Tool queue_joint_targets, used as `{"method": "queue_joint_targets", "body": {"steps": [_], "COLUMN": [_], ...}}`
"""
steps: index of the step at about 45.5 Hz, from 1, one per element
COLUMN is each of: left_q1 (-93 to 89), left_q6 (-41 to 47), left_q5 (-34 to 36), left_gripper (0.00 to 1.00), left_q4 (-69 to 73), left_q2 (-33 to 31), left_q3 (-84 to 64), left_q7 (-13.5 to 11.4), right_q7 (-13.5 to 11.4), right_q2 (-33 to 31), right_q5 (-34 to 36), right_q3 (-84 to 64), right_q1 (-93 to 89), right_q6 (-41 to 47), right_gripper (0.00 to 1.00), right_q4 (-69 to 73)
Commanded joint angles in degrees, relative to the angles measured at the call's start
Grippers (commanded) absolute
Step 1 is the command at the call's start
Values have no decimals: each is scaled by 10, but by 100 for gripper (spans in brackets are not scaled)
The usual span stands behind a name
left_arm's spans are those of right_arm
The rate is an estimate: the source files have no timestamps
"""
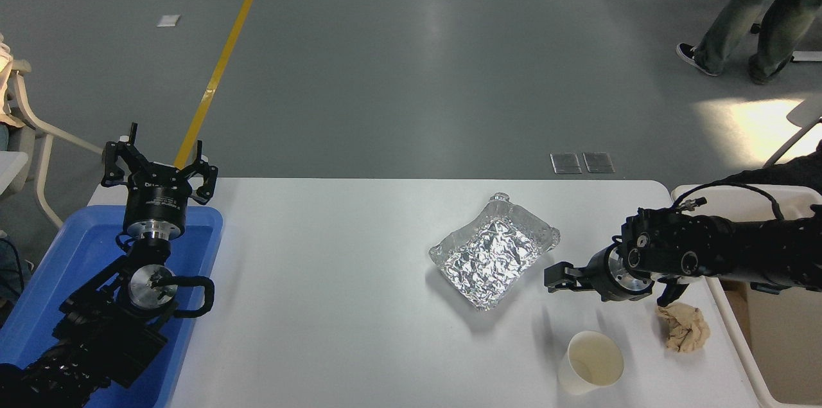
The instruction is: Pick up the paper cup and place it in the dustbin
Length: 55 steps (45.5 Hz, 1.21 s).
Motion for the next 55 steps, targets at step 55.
{"method": "queue_joint_targets", "body": {"steps": [55], "left_q1": [0], "left_q6": [2], "left_q5": [0], "left_gripper": [99], "left_q4": [0], "left_q2": [-1], "left_q3": [-1], "left_q7": [0], "right_q7": [-1], "right_q2": [-152], "right_q5": [-6], "right_q3": [-142], "right_q1": [439], "right_q6": [165], "right_gripper": [100], "right_q4": [302]}}
